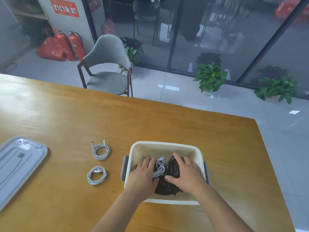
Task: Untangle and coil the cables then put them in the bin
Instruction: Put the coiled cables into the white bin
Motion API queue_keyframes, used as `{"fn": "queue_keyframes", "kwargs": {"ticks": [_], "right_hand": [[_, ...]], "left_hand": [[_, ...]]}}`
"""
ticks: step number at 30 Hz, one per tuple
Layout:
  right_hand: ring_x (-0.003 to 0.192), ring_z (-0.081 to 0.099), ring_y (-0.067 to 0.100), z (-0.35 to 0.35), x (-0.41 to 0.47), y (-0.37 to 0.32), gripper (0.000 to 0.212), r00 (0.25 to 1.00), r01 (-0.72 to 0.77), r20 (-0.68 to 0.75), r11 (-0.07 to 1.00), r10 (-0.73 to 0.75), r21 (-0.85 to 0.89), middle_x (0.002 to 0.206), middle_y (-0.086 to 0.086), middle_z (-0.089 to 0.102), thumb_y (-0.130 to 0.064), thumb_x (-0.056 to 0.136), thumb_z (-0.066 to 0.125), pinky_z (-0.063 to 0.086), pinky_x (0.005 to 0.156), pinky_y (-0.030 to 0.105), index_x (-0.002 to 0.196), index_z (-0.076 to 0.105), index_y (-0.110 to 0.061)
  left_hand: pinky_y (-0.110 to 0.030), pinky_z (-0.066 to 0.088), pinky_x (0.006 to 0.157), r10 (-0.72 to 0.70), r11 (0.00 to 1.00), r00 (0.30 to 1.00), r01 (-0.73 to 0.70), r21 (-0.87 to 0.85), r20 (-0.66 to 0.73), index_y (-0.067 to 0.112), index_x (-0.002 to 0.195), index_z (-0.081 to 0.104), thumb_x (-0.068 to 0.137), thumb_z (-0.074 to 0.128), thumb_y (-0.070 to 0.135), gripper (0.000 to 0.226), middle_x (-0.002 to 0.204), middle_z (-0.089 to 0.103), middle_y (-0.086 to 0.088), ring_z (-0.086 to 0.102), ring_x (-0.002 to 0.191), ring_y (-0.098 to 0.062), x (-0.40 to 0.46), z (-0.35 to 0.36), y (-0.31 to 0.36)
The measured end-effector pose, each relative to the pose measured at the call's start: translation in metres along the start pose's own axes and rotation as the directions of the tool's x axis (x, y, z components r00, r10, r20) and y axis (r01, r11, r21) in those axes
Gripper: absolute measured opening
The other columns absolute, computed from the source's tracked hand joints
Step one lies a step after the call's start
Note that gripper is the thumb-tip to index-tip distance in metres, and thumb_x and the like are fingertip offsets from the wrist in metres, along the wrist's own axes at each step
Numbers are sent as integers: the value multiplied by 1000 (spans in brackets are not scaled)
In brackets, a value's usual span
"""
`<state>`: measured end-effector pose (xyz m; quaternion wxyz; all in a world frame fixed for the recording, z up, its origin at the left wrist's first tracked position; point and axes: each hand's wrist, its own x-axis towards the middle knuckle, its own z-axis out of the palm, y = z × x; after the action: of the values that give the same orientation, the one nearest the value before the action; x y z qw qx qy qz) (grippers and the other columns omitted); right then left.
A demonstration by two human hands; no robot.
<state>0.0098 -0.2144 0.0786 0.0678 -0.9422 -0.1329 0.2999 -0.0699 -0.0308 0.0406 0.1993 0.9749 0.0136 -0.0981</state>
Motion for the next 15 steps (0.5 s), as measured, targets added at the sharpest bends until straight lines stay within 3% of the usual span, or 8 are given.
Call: {"fn": "queue_keyframes", "kwargs": {"ticks": [5, 9, 12, 15], "right_hand": [[156, 21, 31, -13, -15, -23, 90, 992, 57, -106, 994, -67, -93, 168, 1, 28, -70, 94, 53, 30, 123, 44, 165, 9, -37], [145, 41, 15, -34, -27, -54, 65, 943, 173, -274, 981, -190, -85, 158, -12, 43, -61, 100, 50, 40, 114, 34, 157, 35, -35], [129, 51, 8, -43, -30, -89, 51, 902, 286, -326, 958, -282, -38, 141, -20, 55, -58, 100, 52, 44, 99, 28, 147, 46, -39], [124, 52, 6, -39, -25, -125, 49, 874, 383, -315, 923, -370, -20, 137, -21, 56, -55, 99, 56, 42, 96, 26, 145, 47, -40]], "left_hand": [[-32, 46, 108, 23, 988, 963, -64, -143, -268, 19, 152, 40, 98, 55, 39, 59, 150, 45, 4, 46, 136, -18, -32, -18, -9], [-38, 46, 106, -97, 976, 876, -8, -217, -472, 17, 144, 49, 98, 63, 33, 51, 143, 49, 1, 50, 128, -24, -59, -34, -30], [-40, 47, 104, -270, 947, 835, 139, -291, -479, 17, 146, 49, 100, 61, 39, 52, 144, 50, 0, 49, 130, -23, -79, -35, -58], [-43, 51, 99, -398, 905, 811, 270, -328, -429, 16, 145, 49, 96, 65, 39, 56, 143, 50, -2, 53, 126, -26, -97, -27, -89]]}}
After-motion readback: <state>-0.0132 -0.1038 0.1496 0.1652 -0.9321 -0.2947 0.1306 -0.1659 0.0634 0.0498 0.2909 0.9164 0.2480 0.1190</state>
